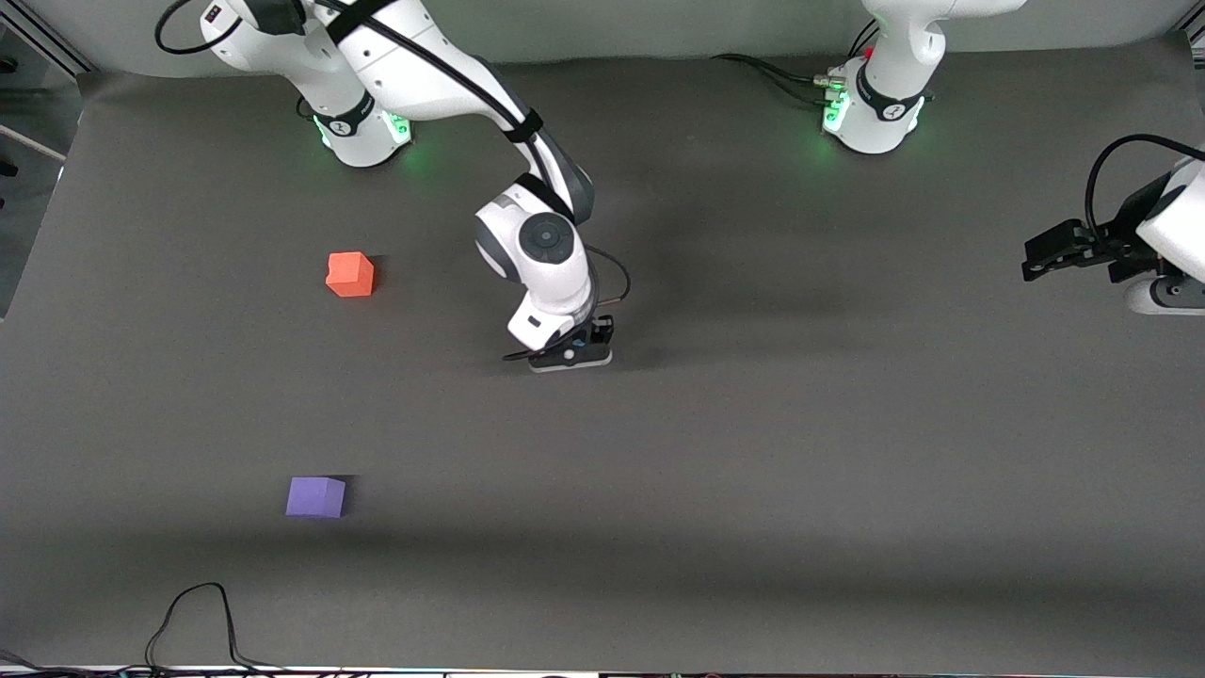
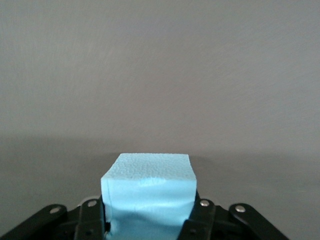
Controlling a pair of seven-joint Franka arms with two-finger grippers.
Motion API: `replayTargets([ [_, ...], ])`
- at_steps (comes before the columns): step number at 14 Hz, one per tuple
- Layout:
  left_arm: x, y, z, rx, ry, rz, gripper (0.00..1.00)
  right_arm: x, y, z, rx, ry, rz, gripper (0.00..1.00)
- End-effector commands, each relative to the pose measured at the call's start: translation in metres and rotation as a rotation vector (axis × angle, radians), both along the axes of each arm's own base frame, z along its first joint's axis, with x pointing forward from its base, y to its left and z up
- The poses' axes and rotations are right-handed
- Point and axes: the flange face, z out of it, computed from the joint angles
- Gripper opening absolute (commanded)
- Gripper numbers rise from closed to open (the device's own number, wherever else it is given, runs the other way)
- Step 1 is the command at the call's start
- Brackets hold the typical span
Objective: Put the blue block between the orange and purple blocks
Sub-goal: 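Carry the blue cube with the right gripper toward the orange cube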
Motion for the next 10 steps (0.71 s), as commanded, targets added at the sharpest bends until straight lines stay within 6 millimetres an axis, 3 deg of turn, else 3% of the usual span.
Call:
replayTargets([
  [1, -0.004, 0.002, 0.002, 0.012, 0.003, -0.010, 1.00, 0.015, -0.026, 0.101, 0.012, 0.039, -0.011, 0.29],
  [4, -0.002, 0.002, 0.004, 0.009, -0.014, -0.039, 1.00, 0.025, -0.057, 0.206, 0.038, 0.044, -0.053, 0.29],
  [6, -0.001, 0.006, 0.007, -0.003, -0.032, -0.107, 1.00, 0.033, -0.091, 0.280, 0.051, 0.043, -0.082, 0.30],
  [10, 0.003, 0.013, 0.003, -0.002, -0.043, 0.012, 1.00, 0.051, -0.159, 0.374, 0.051, 0.049, -0.098, 0.31],
])
